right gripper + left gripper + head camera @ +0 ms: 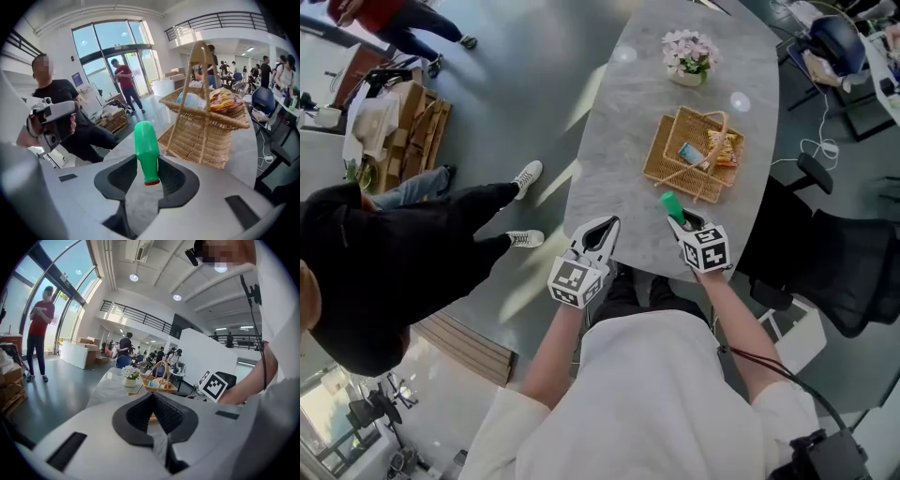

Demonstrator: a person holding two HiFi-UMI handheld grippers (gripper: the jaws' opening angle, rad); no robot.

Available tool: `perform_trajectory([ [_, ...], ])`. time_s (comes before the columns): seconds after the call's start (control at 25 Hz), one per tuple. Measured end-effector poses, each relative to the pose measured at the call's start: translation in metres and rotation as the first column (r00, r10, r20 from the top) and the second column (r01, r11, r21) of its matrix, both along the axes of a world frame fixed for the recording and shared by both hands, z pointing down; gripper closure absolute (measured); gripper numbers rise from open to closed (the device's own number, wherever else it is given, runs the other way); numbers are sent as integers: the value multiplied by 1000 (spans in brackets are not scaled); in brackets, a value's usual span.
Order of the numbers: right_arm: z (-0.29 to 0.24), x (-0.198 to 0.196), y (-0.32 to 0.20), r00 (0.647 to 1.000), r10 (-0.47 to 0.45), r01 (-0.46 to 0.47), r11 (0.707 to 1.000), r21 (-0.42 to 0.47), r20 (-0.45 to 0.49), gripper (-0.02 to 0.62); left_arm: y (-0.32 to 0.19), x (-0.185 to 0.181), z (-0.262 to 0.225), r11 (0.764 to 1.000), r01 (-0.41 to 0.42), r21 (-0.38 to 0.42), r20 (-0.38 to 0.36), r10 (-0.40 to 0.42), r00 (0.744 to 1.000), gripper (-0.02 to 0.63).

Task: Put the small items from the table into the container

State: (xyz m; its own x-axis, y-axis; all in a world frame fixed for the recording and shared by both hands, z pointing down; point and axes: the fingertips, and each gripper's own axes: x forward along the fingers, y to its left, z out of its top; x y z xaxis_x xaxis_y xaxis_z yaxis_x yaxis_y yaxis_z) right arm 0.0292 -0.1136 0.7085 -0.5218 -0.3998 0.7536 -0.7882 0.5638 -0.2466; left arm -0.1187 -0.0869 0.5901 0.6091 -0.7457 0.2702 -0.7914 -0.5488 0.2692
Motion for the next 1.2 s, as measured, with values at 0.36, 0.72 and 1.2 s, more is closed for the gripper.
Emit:
perform_trajectory([
  [0.36, -62, 81, -35, 992, 124, -123, 986, 111, -2, 445, -28, 56, -43, 992, -94, 82, -1, 95, 996, 600],
  [0.72, -88, 129, -86, 986, 165, -163, 970, 179, -1, 445, -61, 95, -71, 981, -138, 137, 12, 137, 990, 600],
  [1.2, -77, 122, -128, 992, 120, -124, 983, 138, 35, 445, -102, 103, -78, 982, -128, 138, 28, 125, 992, 600],
])
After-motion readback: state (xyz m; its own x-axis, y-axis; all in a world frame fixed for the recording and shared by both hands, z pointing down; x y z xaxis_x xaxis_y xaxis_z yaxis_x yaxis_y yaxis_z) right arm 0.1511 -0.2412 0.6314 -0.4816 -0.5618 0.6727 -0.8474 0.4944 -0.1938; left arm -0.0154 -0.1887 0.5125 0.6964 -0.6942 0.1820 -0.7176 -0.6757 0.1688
